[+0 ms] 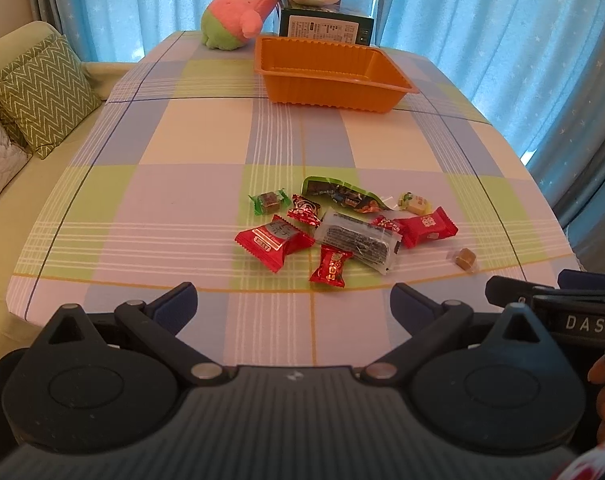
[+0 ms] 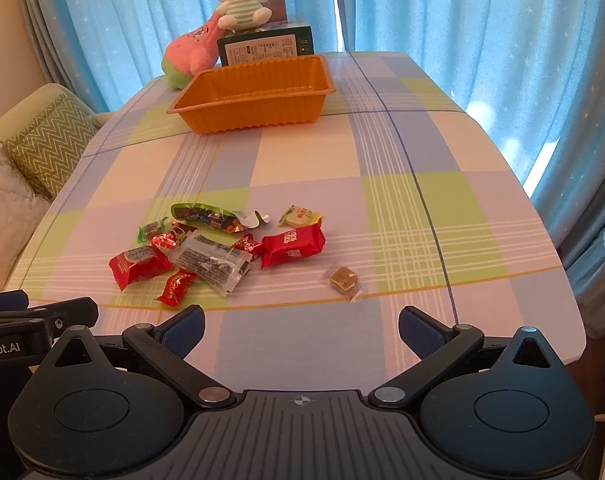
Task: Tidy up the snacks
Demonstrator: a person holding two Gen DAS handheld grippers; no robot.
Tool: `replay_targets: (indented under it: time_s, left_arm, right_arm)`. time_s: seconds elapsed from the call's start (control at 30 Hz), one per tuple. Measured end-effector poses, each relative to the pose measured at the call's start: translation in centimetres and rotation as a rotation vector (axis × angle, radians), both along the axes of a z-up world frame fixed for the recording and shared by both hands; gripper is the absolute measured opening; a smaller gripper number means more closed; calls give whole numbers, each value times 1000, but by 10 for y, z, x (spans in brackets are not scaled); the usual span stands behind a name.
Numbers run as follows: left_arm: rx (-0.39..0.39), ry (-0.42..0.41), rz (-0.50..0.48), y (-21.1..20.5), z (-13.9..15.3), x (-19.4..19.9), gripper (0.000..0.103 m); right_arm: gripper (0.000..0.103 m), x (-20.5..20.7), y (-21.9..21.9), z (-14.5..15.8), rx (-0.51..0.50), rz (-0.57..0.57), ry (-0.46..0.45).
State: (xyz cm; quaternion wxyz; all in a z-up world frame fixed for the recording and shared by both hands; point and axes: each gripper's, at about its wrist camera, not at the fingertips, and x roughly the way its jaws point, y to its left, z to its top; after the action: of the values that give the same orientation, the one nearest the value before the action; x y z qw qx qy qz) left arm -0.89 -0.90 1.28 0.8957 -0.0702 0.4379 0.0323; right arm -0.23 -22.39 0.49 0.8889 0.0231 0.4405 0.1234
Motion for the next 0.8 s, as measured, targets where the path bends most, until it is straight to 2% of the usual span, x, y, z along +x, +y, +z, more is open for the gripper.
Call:
replay_targets:
  time_s: [0.8]
  left_arm:
    - [-8,-1,-9,-3,1,0,102]
  right_arm:
    - [103,0,-2,-1,0,-9,4]
